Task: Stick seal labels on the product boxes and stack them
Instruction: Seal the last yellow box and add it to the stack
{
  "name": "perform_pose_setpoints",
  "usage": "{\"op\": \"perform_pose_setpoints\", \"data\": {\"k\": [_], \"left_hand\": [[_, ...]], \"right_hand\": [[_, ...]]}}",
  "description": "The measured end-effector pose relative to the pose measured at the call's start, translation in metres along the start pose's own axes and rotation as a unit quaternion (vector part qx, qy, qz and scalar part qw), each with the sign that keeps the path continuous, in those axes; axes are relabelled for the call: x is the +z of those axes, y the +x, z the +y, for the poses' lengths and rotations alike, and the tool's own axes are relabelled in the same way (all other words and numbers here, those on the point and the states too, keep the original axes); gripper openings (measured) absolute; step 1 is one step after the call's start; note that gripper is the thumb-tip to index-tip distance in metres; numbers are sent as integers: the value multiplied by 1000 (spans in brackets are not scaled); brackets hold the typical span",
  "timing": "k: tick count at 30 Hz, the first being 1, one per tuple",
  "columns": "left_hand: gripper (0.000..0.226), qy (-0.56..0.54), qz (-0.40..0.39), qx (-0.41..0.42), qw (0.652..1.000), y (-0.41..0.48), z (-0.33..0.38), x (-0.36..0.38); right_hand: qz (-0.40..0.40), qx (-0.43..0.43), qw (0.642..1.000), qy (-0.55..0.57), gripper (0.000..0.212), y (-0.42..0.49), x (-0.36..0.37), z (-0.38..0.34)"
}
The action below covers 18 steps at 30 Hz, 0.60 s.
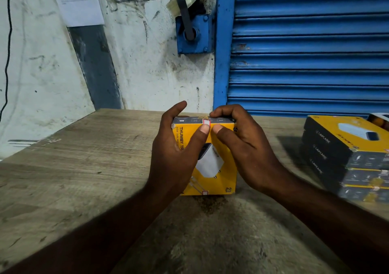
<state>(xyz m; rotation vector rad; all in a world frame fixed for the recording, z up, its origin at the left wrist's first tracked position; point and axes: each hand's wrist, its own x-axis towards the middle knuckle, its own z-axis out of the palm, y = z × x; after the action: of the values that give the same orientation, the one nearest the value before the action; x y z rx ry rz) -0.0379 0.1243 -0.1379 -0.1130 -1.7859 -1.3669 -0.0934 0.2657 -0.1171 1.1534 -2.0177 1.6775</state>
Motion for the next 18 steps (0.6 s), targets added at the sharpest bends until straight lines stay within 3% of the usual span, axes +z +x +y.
{"op": "perform_pose_setpoints", "data": {"k": [8,18], "left_hand": [[49,-9,-18,-13,1000,1,-4,-4],[46,12,-7,-1,1000,1,-1,-2]], "right_hand": [[21,4,999,-27,25,2,5,2],[14,-13,999,-41,27,2,4,3]]}}
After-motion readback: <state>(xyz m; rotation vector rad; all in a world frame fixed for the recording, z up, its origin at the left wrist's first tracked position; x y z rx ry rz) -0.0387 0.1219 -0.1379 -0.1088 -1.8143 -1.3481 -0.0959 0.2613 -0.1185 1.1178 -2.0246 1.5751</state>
